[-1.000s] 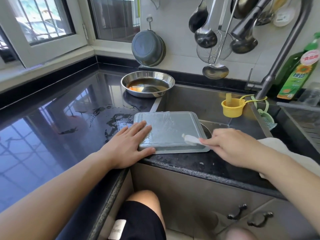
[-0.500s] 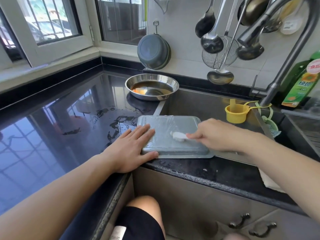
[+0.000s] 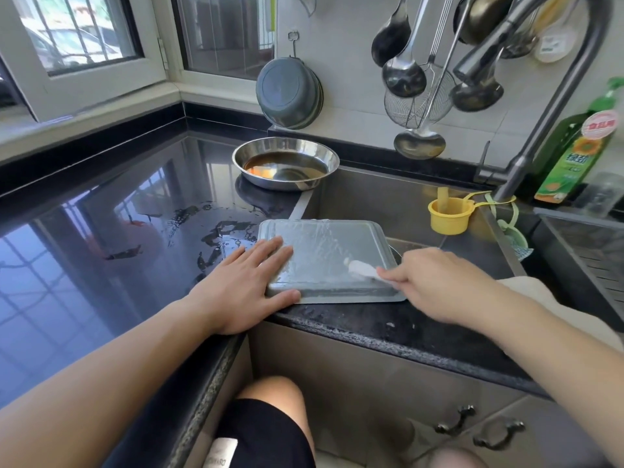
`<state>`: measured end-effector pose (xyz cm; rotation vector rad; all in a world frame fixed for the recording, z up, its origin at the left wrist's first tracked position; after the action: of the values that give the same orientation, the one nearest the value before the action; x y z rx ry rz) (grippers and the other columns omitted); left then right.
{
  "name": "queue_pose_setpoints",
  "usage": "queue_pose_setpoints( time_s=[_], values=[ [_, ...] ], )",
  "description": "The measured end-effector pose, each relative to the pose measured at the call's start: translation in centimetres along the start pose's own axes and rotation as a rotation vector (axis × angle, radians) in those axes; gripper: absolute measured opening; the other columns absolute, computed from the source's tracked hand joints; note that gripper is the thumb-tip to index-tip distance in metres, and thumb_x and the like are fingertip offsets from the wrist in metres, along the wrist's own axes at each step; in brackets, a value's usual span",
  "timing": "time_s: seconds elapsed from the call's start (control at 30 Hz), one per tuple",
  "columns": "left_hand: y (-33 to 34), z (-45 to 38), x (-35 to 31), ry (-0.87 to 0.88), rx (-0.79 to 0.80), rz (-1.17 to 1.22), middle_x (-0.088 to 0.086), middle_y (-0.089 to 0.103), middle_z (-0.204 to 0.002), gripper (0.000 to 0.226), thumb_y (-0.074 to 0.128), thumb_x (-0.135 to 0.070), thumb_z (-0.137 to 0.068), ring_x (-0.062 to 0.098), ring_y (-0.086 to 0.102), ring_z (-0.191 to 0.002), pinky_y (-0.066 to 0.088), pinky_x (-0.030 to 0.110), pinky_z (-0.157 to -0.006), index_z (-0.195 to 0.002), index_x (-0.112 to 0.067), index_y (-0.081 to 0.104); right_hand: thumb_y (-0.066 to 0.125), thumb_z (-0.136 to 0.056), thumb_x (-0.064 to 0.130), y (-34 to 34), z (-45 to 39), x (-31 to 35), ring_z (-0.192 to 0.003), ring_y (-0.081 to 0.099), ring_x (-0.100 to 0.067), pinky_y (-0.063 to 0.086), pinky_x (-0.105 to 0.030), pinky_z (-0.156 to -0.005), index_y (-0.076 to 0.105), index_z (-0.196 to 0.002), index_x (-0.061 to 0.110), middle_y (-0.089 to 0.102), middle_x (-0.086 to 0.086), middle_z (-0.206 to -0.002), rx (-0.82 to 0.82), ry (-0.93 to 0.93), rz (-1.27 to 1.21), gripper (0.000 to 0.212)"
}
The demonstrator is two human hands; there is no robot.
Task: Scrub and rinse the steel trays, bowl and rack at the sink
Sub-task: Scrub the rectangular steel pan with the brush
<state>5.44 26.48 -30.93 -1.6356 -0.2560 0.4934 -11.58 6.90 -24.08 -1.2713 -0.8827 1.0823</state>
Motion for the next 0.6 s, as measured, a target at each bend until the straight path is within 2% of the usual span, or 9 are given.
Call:
queue_pose_setpoints(
  time_s=[0.1, 0.23, 0.33, 0.4, 0.47, 0.6],
  values=[
    [0.0, 0.0, 0.0, -0.007, 0.003, 0.003, -0.011, -0.004, -0.174, 0.095, 0.013, -0.090, -0.088, 0.009, -0.005, -0.160, 0.002, 0.040, -0.131, -0.166, -0.038, 0.001, 0.039, -0.108, 0.032, 0.1, 0.9, -2.3, -0.105, 0.058, -0.031, 0.041, -0.036, -0.074, 0.048, -0.145, 0.051, 0.058, 0.000, -0.114, 0.034, 0.128, -0.020, 0.043],
    [-0.1, 0.1, -0.1, -0.015, 0.003, 0.008, -0.011, -0.002, -0.174, 0.096, 0.012, -0.091, -0.086, 0.009, -0.003, -0.160, 0.003, 0.040, -0.131, -0.166, -0.038, 0.002, 0.033, -0.109, 0.035, 0.5, 2.9, 0.1, -0.088, 0.054, -0.028, 0.044, -0.039, -0.070, 0.043, -0.147, 0.052, 0.047, 0.006, -0.094, -0.015, 0.069, -0.026, 0.043],
    [-0.1, 0.1, -0.2, -0.019, 0.003, 0.010, -0.012, -0.002, -0.174, 0.095, 0.012, -0.091, -0.086, 0.008, -0.003, -0.160, 0.003, 0.041, -0.131, -0.166, -0.039, 0.002, 0.034, -0.109, 0.035, 0.7, 3.7, -1.1, -0.085, 0.049, -0.028, 0.046, -0.039, -0.073, 0.042, -0.146, 0.056, 0.042, 0.008, -0.089, -0.021, 0.166, -0.018, 0.043],
    [-0.1, 0.1, -0.1, -0.022, 0.002, 0.010, -0.012, -0.002, -0.174, 0.095, 0.012, -0.091, -0.086, 0.008, -0.003, -0.160, 0.003, 0.041, -0.131, -0.165, -0.039, 0.002, 0.038, -0.107, 0.031, 0.6, 4.3, -1.9, -0.087, 0.052, -0.032, 0.042, -0.037, -0.070, 0.044, -0.146, 0.055, 0.051, 0.004, -0.098, -0.018, 0.280, -0.013, 0.045],
    [0.0, 0.1, -0.1, -0.024, 0.008, 0.011, -0.012, -0.003, -0.174, 0.095, 0.012, -0.091, -0.086, 0.008, -0.003, -0.160, 0.003, 0.041, -0.131, -0.165, -0.039, 0.002, 0.042, -0.104, 0.025, 0.6, 4.4, -0.9, -0.097, 0.059, -0.035, 0.041, -0.036, -0.069, 0.046, -0.146, 0.049, 0.056, -0.002, -0.110, -0.022, 0.316, 0.021, 0.049],
    [0.0, 0.0, -0.1, -0.021, 0.011, 0.013, -0.013, -0.003, -0.174, 0.095, 0.012, -0.091, -0.086, 0.007, -0.004, -0.159, 0.003, 0.041, -0.131, -0.165, -0.040, 0.001, 0.043, -0.103, 0.022, 1.0, 3.9, 1.5, -0.102, 0.059, -0.036, 0.038, -0.036, -0.069, 0.043, -0.147, 0.049, 0.040, 0.003, -0.099, -0.054, 0.253, -0.030, 0.052]
  ],
)
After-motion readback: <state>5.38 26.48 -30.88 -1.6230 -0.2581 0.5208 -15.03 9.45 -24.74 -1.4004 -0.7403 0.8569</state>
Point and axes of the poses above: each hand's wrist, its own z-axis away from the middle knuckle, its own y-axis out of the palm, x = y × z, the point moved 8 cm from there along -z, towards the middle knuckle
